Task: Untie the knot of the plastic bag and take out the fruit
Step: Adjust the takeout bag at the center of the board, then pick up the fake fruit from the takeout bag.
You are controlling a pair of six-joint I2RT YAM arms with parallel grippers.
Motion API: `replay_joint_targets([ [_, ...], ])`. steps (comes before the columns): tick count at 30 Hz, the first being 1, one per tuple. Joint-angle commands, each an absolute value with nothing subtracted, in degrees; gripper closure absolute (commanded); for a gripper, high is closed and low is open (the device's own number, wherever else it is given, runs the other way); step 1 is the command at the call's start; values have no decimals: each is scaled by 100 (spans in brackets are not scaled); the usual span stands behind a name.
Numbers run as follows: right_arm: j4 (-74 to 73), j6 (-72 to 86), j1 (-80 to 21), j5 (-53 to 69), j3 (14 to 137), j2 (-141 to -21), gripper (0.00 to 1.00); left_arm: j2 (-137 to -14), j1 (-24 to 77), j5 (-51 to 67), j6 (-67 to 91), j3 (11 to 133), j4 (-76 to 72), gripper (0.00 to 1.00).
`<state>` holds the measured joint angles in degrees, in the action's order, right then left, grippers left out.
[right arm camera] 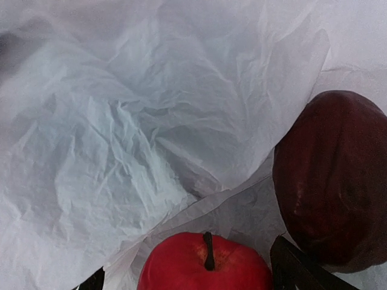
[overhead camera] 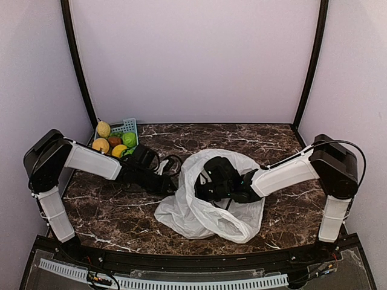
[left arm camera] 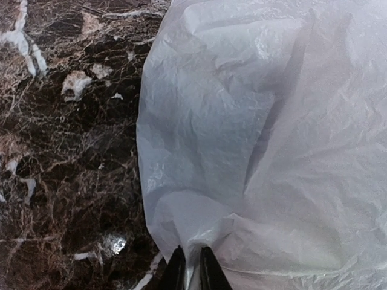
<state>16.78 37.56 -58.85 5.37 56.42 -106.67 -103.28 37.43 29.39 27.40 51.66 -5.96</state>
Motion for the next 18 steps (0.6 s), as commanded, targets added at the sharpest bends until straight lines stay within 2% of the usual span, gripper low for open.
replay_joint_targets([
  [1,1789,3609,-5853,659,5925,-10978,10,-10325,3718,3135,2721,5256,-767,95],
  [3,1821,3604,-5845,714,5988,-11055,15,-10275,3718,3145,2736,5233,-779,97],
  [5,1829,3605,-5853,794,6039,-11086,31,-10187,3718,3123,2760,5174,-803,98],
  [11,1623,3567,-5877,803,6007,-10670,69,-9657,3718,2665,3012,4642,-1139,99],
  [14,1578,3563,-5905,626,5773,-10346,77,-9527,3710,2522,3183,4393,-1413,99],
  [18,1566,3605,-5903,553,5449,-10010,79,-9512,3688,2483,3216,4448,-1428,99],
])
